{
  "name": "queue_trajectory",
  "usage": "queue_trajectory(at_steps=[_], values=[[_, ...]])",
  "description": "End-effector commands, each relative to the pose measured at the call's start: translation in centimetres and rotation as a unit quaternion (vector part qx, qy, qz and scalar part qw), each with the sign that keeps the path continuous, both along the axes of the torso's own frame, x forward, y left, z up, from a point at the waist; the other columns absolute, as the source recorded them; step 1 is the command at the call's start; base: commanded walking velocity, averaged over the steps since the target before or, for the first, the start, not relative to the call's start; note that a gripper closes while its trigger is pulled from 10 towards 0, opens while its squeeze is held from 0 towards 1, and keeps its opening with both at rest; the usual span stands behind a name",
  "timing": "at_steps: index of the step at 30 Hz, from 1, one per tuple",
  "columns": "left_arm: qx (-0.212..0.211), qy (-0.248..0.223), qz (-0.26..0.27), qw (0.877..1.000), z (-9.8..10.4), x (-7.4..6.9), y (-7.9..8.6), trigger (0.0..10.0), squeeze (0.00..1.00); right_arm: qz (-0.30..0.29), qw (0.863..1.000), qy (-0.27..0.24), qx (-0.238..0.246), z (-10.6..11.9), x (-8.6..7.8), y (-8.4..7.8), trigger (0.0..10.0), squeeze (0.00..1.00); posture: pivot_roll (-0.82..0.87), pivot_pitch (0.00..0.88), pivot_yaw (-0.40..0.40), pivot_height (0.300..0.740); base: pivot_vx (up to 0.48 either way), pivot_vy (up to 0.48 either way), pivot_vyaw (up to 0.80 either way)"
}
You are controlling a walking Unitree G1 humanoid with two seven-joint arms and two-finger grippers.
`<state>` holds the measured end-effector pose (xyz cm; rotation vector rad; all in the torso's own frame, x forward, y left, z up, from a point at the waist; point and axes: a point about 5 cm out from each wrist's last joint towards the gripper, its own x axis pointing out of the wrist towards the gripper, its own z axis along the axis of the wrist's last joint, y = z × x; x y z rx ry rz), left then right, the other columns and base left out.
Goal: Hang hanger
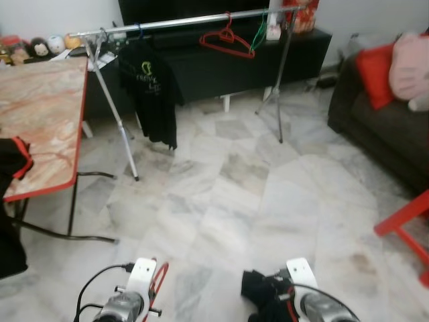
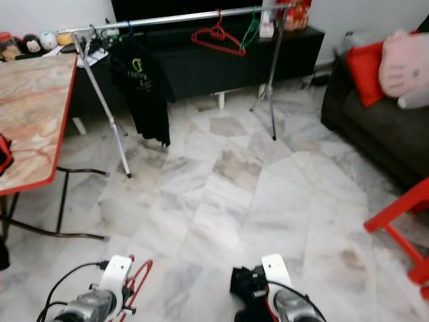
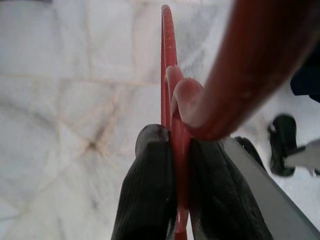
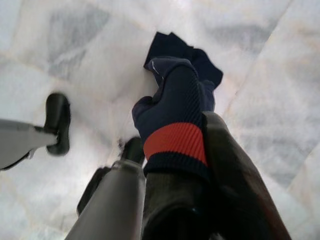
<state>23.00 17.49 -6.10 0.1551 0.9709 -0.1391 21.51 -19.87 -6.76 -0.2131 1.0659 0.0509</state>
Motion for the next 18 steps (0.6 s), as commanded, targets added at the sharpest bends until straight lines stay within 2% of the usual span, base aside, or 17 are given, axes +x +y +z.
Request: queue_trajectory(at_steps=[1,8,18], values=[[0.002,0.001,-0.007,1.0,-0.03,-0.02,-0.11,10.0,0.0,-0.006,1.0,-0.009,0.001,0.25,0.38,-0.15,10.0,0.0,-0.01,0.0,0.009,0.74,-0.289,0.0,0.0],[0.003,0.0,-0.009,1.0,0.04,0.07,-0.09,10.0,0.0,-0.006,1.0,-0.01,0.002,0.29,0.46,-0.12,10.0,0.0,-0.01,0.0,0.01,0.74,-0.287,0.0,0.0],[0.006,-0.001,-0.01,1.0,0.12,0.2,-0.04,10.0,0.0,-0.007,1.0,-0.012,0.002,0.35,0.57,-0.07,10.0,0.0,-0.01,0.0,0.011,0.74,0.0,0.0,0.0]])
